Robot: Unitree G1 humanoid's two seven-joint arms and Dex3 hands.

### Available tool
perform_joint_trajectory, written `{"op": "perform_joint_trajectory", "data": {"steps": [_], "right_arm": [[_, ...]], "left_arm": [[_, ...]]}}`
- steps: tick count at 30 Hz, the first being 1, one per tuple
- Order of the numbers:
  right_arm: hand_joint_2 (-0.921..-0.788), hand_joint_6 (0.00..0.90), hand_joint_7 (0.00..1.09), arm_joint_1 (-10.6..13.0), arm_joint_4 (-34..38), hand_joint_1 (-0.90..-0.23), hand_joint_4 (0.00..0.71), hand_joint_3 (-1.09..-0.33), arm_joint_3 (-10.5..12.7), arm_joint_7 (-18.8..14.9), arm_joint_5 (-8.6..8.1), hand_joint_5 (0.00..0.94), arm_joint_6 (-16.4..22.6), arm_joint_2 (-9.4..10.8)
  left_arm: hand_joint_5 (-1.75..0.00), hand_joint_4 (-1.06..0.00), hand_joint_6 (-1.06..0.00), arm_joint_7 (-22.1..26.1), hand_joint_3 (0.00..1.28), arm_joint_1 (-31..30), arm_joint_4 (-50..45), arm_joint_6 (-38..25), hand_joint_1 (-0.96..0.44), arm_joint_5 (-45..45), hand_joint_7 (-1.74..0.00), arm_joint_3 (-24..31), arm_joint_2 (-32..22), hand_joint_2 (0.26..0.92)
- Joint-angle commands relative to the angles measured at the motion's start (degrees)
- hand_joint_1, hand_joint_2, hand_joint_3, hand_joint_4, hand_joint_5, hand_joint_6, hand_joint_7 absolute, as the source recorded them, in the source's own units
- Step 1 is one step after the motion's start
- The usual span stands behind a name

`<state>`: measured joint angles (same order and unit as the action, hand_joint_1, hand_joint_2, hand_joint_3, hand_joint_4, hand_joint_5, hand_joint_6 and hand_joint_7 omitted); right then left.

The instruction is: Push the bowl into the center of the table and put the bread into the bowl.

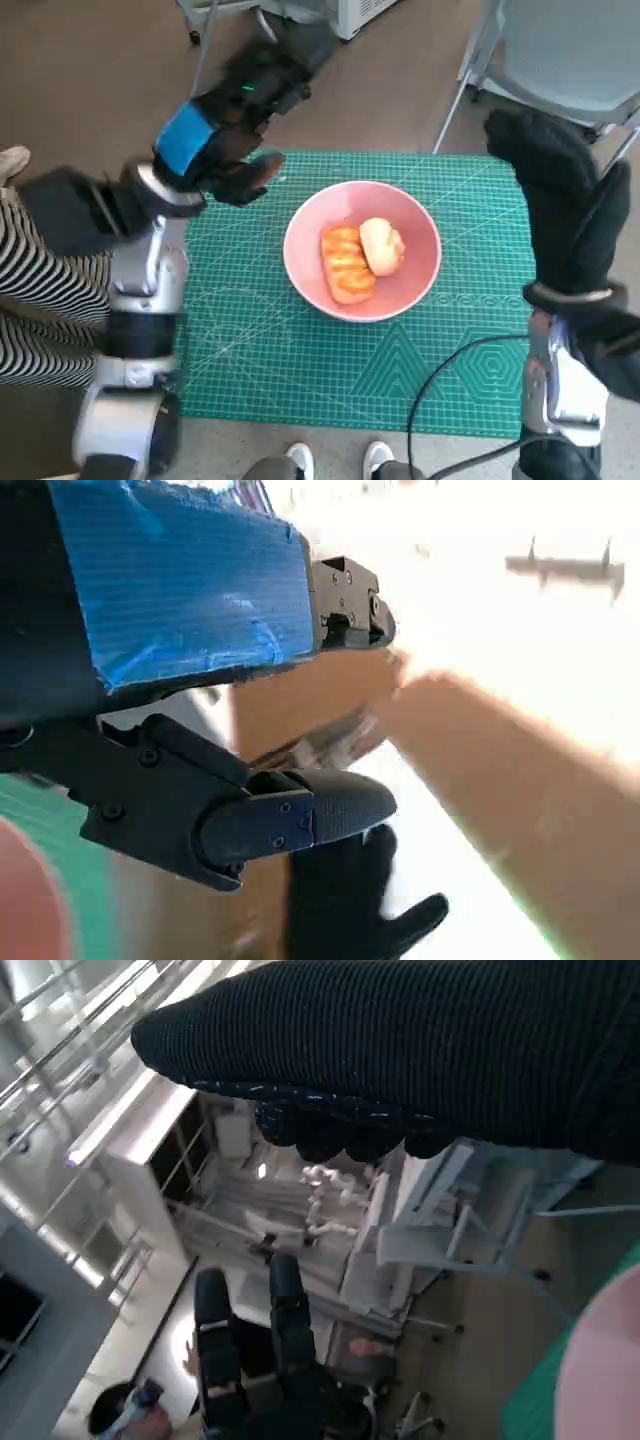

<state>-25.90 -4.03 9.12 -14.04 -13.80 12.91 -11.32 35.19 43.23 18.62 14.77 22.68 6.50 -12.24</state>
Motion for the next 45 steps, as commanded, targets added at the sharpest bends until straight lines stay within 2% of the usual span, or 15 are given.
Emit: {"op": "perform_joint_trajectory", "data": {"steps": [1, 6, 11, 24, 33, 45], "right_arm": [[-0.921, 0.100, 0.55, -0.9, 2.0, -0.715, 0.197, -0.681, -0.4, 0.0, 0.21, 0.007, 0.1, 0.3], [-0.921, 0.116, 0.56, -1.7, 3.8, -0.722, 0.208, -0.663, -0.8, 0.1, 0.61, 0.010, 1.5, 1.0], [-0.921, 0.117, 0.57, -1.7, 6.5, -0.724, 0.212, -0.661, -1.4, -0.5, 1.47, 0.011, 4.5, 1.4], [-0.921, 0.104, 0.57, -3.0, 14.7, -0.706, 0.237, -0.685, -1.7, -1.6, 2.58, 0.019, 11.4, 1.0], [-0.921, 0.095, 0.57, -2.5, 16.9, -0.742, 0.242, -0.682, -1.5, -1.4, 3.37, 0.017, 14.0, 0.8], [-0.921, 0.066, 0.56, -2.2, 18.4, -0.724, 0.227, -0.703, -1.5, -0.8, 4.24, 0.006, 15.9, 0.5]], "left_arm": [[-0.02, -0.05, 0.00, -1.4, 0.65, -3.8, -2.6, -1.2, -0.80, 1.2, -0.44, 1.0, 1.5, 0.921], [-0.02, -0.04, 0.00, -1.9, 0.61, -7.0, -3.5, -1.3, -0.80, 2.1, -0.38, 1.7, 3.1, 0.921], [-0.01, -0.02, 0.00, -2.1, 0.58, -8.3, -2.1, 0.8, -0.80, 1.9, -0.30, 2.1, 5.0, 0.921], [-0.01, -0.03, 0.00, -0.9, 0.58, -8.4, 1.7, 7.5, -0.80, 0.2, -0.27, 1.8, 7.8, 0.921], [0.00, 0.00, 0.00, 0.4, 0.63, -7.4, 4.4, 10.9, -0.81, -0.9, -0.30, 1.2, 7.6, 0.921], [0.00, 0.00, 0.00, 0.9, 0.62, -6.5, 5.4, 11.5, -0.82, -0.9, -0.31, 1.0, 7.7, 0.921]]}}
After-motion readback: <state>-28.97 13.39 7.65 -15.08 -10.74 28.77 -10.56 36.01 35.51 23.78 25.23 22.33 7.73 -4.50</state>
